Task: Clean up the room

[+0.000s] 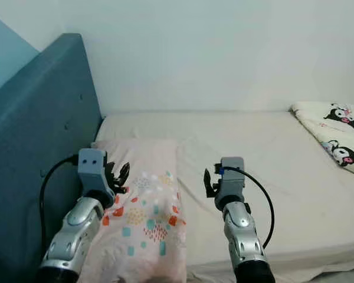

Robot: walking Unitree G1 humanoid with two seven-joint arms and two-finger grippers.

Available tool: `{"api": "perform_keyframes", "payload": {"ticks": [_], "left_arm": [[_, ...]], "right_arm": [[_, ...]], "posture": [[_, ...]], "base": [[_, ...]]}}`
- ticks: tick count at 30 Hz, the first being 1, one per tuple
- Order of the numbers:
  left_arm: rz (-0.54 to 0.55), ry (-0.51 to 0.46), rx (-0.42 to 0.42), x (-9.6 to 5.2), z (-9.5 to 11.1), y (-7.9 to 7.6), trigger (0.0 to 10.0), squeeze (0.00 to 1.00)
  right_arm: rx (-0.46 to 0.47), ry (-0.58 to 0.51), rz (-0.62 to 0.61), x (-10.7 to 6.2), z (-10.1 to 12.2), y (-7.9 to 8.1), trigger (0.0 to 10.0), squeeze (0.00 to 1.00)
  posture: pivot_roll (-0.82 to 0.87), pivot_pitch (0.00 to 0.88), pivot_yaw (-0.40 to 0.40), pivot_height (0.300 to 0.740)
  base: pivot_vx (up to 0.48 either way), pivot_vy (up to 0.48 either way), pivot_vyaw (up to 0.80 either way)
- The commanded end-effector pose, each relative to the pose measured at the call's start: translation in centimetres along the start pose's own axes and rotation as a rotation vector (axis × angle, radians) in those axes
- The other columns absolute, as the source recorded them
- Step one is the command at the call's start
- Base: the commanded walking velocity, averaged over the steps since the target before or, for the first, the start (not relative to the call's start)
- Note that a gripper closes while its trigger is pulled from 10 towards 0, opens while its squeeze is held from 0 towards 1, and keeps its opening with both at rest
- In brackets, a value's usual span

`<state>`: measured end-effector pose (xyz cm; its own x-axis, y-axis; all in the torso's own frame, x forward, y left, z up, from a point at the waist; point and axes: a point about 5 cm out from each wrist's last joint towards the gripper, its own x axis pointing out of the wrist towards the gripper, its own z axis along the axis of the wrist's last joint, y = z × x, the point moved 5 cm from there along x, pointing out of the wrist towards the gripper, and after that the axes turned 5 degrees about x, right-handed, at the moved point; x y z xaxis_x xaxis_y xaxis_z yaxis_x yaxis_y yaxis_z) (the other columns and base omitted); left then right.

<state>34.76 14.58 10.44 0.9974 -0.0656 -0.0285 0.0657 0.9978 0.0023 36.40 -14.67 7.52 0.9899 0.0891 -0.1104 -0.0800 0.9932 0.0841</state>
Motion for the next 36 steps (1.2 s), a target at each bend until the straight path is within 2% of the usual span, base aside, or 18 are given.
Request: {"api": "perform_keyframes", "payload": {"ticks": [1, 6, 14, 26, 36], "left_arm": [[0.002, -0.008, -0.022, -0.31, 0.09, -0.18, 10.0, 0.0], [0.007, 0.0, -0.019, -0.36, -0.1, 0.19, 10.0, 0.0], [0.006, -0.012, 0.009, -0.2, 0.39, -0.13, 10.0, 0.0], [0.001, 0.023, -0.011, -0.1, -0.11, -0.36, 10.0, 0.0], [0.002, 0.012, -0.021, -0.05, 0.2, -0.66, 10.0, 0.0]], "right_arm": [[-0.013, -0.001, 0.006, 0.1, 0.18, 0.08, 10.0, 0.0], [0.0, 0.002, 0.003, 0.14, 0.1, 0.17, 10.0, 0.0], [0.009, -0.001, 0.002, -0.14, 0.04, 0.16, 10.0, 0.0], [0.032, -0.017, -0.027, -0.6, -0.03, -0.2, 10.0, 0.0], [0.025, -0.02, -0.034, -0.84, 0.09, -0.26, 10.0, 0.0]], "posture": [[0.05, 0.0, -0.132, 0.74], [0.04, 0.0, -0.12, 0.74], [0.04, 0.0, -0.098, 0.74], [0.03, 0.0, -0.069, 0.74], [0.01, 0.0, -0.051, 0.74]], "base": [[0.0, 0.0, 0.0], [0.0, 0.0, 0.0], [0.0, 0.0, 0.0], [0.0, 0.0, 0.0], [0.0, 0.0, 0.0]]}}
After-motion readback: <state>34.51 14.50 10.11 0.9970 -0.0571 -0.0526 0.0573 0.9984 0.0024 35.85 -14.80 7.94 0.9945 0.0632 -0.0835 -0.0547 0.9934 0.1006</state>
